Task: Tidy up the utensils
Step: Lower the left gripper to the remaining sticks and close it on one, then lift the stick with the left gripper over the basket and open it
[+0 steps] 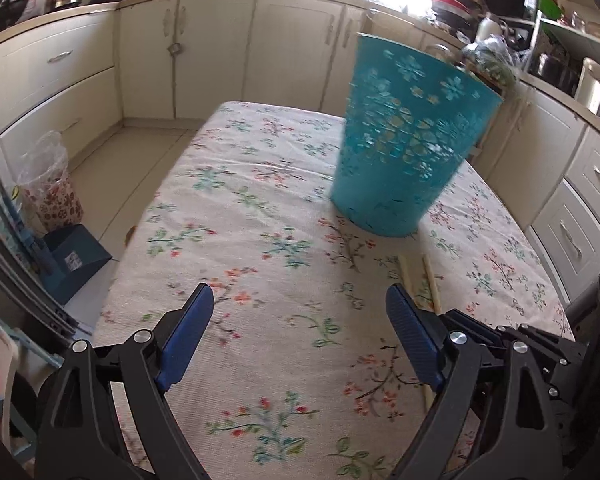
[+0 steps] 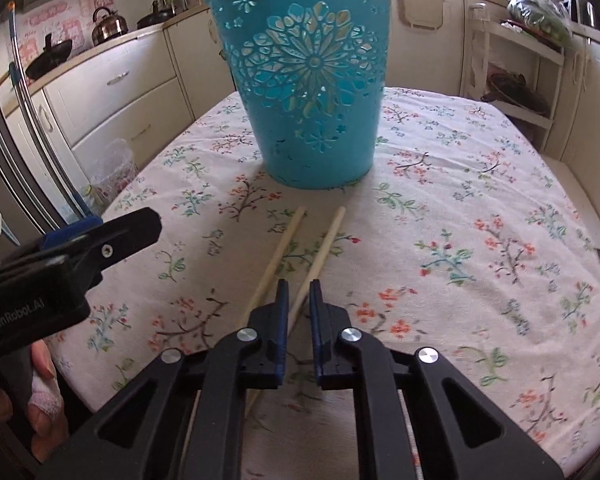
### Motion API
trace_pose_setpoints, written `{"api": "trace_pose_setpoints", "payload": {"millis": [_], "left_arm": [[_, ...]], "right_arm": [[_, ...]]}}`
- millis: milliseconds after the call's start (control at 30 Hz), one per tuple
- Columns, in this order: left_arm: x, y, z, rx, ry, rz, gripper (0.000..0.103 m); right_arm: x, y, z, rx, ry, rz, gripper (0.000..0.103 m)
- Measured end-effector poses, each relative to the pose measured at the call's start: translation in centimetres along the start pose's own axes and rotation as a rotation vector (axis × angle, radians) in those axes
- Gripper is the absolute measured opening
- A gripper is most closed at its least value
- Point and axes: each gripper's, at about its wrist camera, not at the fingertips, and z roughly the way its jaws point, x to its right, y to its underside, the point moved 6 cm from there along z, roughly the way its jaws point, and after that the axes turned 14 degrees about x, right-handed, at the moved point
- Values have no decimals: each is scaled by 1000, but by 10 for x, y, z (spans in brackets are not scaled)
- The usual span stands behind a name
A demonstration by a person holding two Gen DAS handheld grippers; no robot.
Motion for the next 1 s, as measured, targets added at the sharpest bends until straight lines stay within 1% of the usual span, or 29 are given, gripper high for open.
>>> {"api": "trace_pose_setpoints", "payload": {"millis": [100,200,267,300,333,367,400,433,467,500,533,567,667,700,767,800,867,967,1000], "left_arm": [[25,3,12,-39,29,64,84],[50,9,29,-98,41,146,83],[62,16,39,-132,42,185,75],[66,19,43,-150,45,194,64],[71,22,47,-161,37,214,59],[75,23,48,-156,31,236,55],[79,23,49,-152,35,254,46],[82,24,49,-156,52,254,31],[85,23,50,-160,62,255,24],[85,23,51,-166,75,256,10],[86,23,52,-171,87,252,6],[85,23,52,-175,98,240,5],[72,17,50,-181,148,141,5],[65,11,44,-158,167,102,5],[53,0,31,-117,184,59,5],[44,-10,21,-81,194,27,5],[32,-26,7,-31,197,-6,5],[16,-63,-20,74,205,-46,5],[12,-80,-30,121,212,-60,5]], "right_arm": [[17,0,-7,2,22,-15,10],[39,2,-12,3,33,17,10],[50,4,-15,3,26,50,10],[54,4,-16,6,19,65,10],[56,5,-16,11,16,79,11],[59,4,-16,13,15,89,11],[61,4,-16,15,12,99,11],[61,3,-16,15,10,103,11],[61,3,-16,17,8,105,11],[62,3,-16,18,6,108,12],[61,2,-15,19,3,113,13],[62,1,-13,18,0,117,13],[61,-4,-6,7,5,112,13],[60,-5,-4,2,6,102,13],[58,-6,-2,-2,0,78,13],[57,-6,-1,-5,-4,69,12],[57,-6,-1,-9,-13,70,12],[59,-6,-1,-4,-29,92,12],[60,-5,-2,2,-35,100,12]]}}
